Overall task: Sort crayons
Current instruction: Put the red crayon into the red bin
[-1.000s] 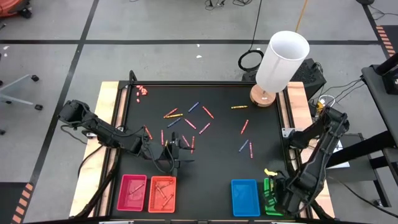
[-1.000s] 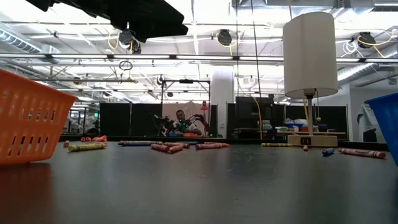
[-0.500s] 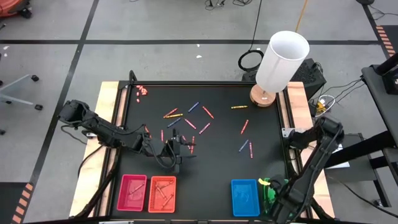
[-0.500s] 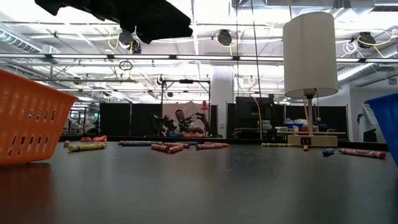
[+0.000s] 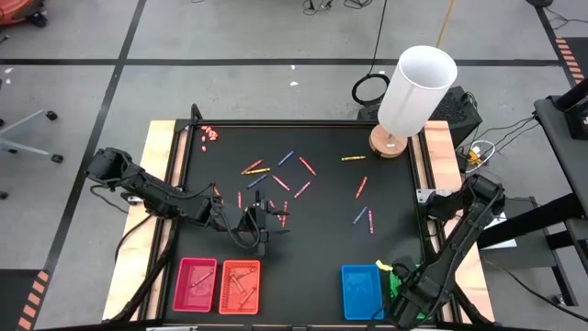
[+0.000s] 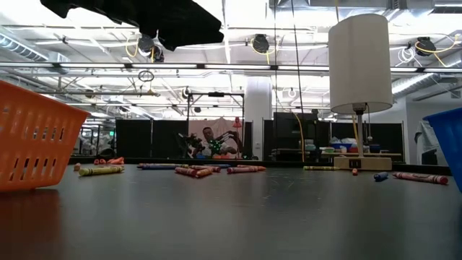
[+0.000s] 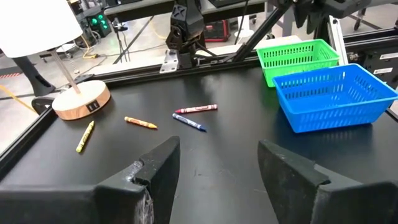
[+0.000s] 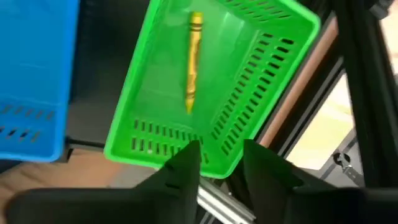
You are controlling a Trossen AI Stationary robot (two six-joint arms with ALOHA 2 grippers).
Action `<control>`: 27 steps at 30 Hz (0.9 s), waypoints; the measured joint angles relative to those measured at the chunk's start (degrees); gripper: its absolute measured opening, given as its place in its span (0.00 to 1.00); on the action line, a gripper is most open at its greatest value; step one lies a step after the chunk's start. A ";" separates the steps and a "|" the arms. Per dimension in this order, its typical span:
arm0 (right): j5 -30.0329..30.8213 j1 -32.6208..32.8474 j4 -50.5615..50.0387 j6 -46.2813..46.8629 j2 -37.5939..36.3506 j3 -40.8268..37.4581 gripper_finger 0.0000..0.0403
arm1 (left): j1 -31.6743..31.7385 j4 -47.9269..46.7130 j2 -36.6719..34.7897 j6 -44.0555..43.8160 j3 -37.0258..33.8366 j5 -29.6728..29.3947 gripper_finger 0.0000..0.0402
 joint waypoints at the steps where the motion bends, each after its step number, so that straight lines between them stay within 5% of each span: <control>1: -0.02 -0.19 0.40 -0.61 -0.23 -0.01 0.33 | 0.00 0.00 0.00 0.00 0.00 0.00 0.53; 6: 2.24 -1.38 1.52 -2.08 -2.20 0.00 0.42 | 0.00 0.00 0.00 -0.01 0.00 0.00 0.53; 18: 32.61 -10.37 -10.91 -12.09 -4.60 0.00 0.42 | 0.04 0.01 0.00 0.00 0.00 -0.04 0.53; 27: 44.74 -27.79 -9.43 -44.96 -4.35 0.00 0.38 | 1.11 -0.25 0.00 -0.58 0.00 -0.50 0.53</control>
